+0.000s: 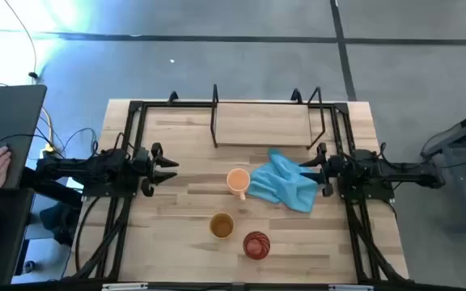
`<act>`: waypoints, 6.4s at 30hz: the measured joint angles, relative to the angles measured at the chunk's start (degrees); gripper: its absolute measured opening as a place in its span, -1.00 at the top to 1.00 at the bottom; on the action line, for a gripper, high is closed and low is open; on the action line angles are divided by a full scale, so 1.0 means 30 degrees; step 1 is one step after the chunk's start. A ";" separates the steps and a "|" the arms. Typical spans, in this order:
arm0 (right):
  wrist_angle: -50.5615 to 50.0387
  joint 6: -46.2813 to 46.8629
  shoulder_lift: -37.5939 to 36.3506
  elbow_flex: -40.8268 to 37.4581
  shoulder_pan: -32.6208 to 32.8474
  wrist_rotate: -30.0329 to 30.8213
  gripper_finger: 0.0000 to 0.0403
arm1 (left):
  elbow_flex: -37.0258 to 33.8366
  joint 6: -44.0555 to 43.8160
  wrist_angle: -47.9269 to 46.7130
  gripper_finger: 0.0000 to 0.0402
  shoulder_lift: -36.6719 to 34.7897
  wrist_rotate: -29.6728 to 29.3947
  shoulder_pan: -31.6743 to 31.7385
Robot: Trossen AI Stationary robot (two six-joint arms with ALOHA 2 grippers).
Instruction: Stack small to large cups/mugs on shelf
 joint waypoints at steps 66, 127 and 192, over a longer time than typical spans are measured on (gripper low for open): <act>-0.0007 0.0000 0.0000 0.0000 0.0000 0.0002 0.38 | 0.0000 -0.0702 0.1385 0.19 0.0000 0.0000 0.0003; 0.4301 1.2823 0.0006 0.0648 0.0000 0.3078 0.38 | 0.0021 -1.2127 0.8884 0.19 0.6962 0.0215 -0.3057; 0.0585 0.9819 0.0225 0.0789 0.0129 0.1921 0.38 | 2.2901 -0.6526 -1.0446 0.19 2.8735 0.1706 -0.5201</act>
